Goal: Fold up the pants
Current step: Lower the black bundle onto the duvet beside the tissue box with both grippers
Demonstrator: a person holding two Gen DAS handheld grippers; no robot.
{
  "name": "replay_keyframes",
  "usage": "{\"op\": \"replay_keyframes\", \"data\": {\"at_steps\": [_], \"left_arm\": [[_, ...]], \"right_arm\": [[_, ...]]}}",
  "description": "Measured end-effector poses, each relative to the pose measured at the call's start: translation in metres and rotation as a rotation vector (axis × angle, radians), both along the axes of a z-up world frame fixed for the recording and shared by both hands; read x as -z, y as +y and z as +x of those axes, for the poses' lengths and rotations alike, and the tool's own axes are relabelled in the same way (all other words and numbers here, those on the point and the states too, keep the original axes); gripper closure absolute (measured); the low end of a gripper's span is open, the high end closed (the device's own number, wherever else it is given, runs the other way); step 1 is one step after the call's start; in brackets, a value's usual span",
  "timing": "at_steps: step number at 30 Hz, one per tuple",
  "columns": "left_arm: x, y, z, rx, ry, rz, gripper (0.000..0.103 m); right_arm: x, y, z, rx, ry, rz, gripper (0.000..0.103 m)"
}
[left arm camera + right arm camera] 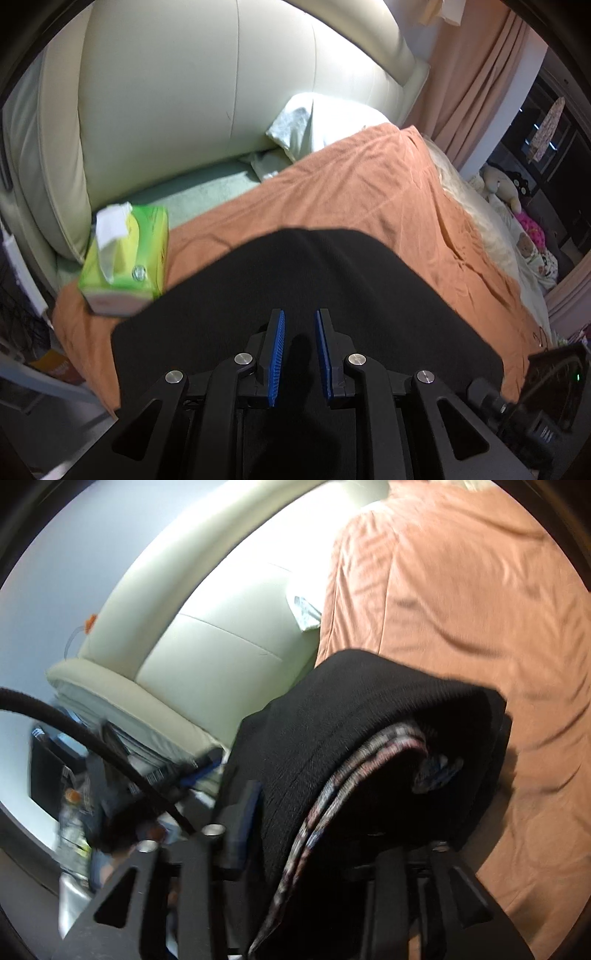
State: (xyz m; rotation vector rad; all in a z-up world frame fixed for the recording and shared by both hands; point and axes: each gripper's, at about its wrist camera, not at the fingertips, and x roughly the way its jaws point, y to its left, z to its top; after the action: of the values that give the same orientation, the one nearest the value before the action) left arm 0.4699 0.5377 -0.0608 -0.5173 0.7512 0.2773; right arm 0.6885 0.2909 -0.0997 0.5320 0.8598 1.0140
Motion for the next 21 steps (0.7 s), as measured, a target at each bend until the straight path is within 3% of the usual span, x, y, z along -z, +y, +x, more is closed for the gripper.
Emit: {"op": "replay_keyframes", "data": {"at_steps": [3, 5, 9, 15, 17, 18, 19, 21], "left_arm": [[0.006, -0.010, -0.008, 0.010, 0.001, -0.007, 0.084], [0.007, -0.017, -0.015, 0.009, -0.004, -0.006, 0.084], [0.006, -0.030, -0.022, 0.023, -0.010, 0.001, 0.084], [0.011, -0.053, -0.013, 0.076, -0.007, -0.026, 0.084], [0.012, -0.059, -0.008, 0.088, -0.002, -0.022, 0.084], [0.014, -0.062, -0.005, 0.099, 0.001, -0.027, 0.084], [0.016, -0.064, -0.001, 0.106, 0.009, -0.034, 0.084], [0.020, -0.065, 0.003, 0.107, 0.022, -0.042, 0.084]], "right_arm": [[0.008, -0.007, 0.007, -0.006, 0.073, 0.051, 0.045], [0.013, -0.013, 0.009, -0.013, 0.110, 0.085, 0.044], [0.022, -0.015, 0.014, -0.035, 0.169, 0.149, 0.028], [0.040, -0.002, 0.045, -0.025, 0.255, 0.138, 0.027], [0.041, 0.000, 0.054, -0.028, 0.261, 0.134, 0.035], [0.040, 0.001, 0.057, -0.018, 0.253, 0.116, 0.054], [0.037, 0.002, 0.063, -0.014, 0.240, 0.092, 0.065], [0.029, 0.001, 0.069, -0.011, 0.213, 0.068, 0.074]]}}
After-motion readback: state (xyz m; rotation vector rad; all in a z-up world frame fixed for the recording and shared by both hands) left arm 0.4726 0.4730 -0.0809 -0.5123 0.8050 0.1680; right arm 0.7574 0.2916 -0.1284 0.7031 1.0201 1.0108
